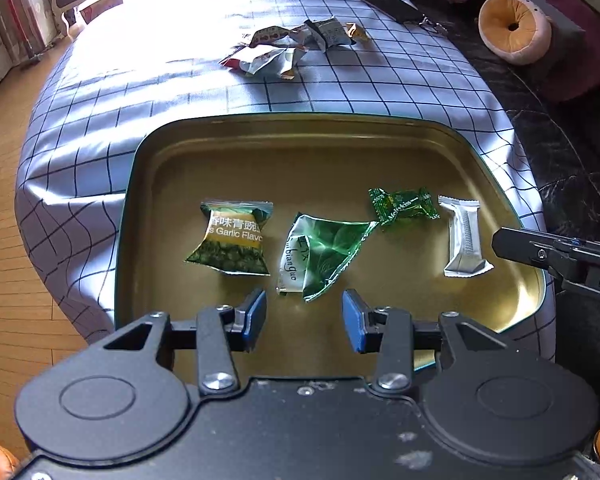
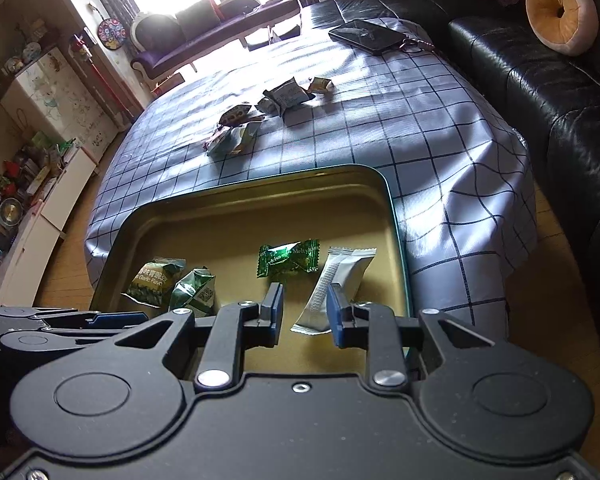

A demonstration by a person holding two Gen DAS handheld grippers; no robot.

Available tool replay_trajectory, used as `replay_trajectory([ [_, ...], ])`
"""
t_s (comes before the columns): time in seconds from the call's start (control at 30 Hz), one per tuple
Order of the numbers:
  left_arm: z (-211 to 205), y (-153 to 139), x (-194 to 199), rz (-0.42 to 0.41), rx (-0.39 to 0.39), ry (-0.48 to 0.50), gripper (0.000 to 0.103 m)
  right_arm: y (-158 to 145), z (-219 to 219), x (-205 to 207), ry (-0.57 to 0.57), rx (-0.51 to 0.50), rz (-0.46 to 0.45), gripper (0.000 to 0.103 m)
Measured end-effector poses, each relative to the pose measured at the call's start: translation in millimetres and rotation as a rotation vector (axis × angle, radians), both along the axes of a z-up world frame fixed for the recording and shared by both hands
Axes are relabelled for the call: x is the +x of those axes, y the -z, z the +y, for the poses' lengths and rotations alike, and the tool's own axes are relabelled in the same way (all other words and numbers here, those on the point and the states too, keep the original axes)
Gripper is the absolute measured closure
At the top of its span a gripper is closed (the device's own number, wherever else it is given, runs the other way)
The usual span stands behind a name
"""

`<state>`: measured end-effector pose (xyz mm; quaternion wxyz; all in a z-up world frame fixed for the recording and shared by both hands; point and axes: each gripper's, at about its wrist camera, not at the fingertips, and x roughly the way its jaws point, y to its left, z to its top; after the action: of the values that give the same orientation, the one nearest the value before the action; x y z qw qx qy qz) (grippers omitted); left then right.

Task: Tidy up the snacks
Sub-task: 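Lower both snacks into the gold tray and open both tools, then move both open tools from the tray back to the snack pile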

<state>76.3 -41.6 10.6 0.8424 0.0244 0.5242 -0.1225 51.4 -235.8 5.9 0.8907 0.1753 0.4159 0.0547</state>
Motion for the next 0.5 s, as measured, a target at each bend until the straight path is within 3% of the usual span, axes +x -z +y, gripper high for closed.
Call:
replay_trajectory([
  [0.5, 5, 0, 1, 0.006, 0.012, -0.030, 0.060, 8, 20, 14, -0.060, -0.039, 0.069, 0.067],
])
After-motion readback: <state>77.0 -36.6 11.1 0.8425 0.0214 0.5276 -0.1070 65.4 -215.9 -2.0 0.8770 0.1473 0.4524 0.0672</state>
